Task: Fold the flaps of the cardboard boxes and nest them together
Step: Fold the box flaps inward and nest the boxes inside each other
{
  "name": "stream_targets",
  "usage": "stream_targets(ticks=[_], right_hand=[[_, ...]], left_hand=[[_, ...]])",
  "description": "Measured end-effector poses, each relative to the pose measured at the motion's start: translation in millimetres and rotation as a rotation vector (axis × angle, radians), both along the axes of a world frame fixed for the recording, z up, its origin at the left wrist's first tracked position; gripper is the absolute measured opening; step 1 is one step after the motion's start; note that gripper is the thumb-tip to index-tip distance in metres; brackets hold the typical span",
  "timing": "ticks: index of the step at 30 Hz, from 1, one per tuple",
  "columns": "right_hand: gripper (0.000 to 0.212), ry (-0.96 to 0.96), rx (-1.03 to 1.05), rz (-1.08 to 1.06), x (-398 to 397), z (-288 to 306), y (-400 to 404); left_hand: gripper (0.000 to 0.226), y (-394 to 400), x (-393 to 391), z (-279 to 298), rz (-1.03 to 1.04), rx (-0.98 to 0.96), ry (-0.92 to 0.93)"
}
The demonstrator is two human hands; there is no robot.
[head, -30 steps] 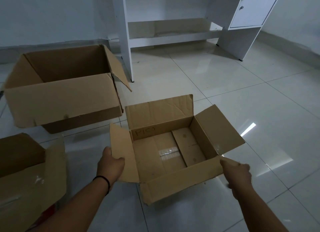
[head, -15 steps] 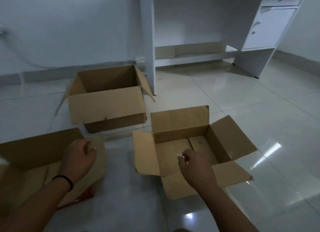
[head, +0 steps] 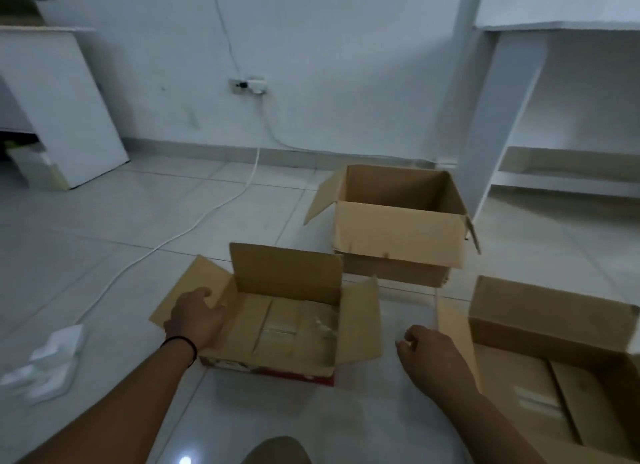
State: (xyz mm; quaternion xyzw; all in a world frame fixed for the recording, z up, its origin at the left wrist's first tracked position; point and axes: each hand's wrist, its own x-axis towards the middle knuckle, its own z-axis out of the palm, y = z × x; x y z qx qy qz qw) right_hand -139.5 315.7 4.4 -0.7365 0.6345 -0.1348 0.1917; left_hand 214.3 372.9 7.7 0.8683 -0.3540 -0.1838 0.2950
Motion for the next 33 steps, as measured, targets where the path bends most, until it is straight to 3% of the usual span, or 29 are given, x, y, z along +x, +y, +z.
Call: stream_targets(ticks=[7,11,16,18,22,26,33], right_hand=[[0.039,0.199,0.233,-0.004,74,-39,-47],[0.058,0.272,0.356,-0.020,93,-66,-73],[0.082,0.156,0.471,-0.193,104,-95,-98],[0.079,0.145,0.507,-0.263,103,-103,-107],[0.036,0.051,0.487,-0.307,100,-109,-115],[0.020,-0.094,0.431,-0.231,107,-102,-102],[0.017,-0.165,0.232,-0.163,90,-51,-59]], left_hand=[[0.065,-8,99,-48,0.056,0.168,-0.016],[0.082,-20,146,-73,0.068,0.202,0.046],[0.105,-45,175,-99,0.138,0.275,0.114],[0.105,-52,175,-108,0.145,0.283,0.143],[0.081,-55,166,-115,0.205,0.205,0.110],[0.019,-53,148,-103,-0.002,0.236,0.010],[0.023,-27,104,-39,-0.002,0.047,0.005]])
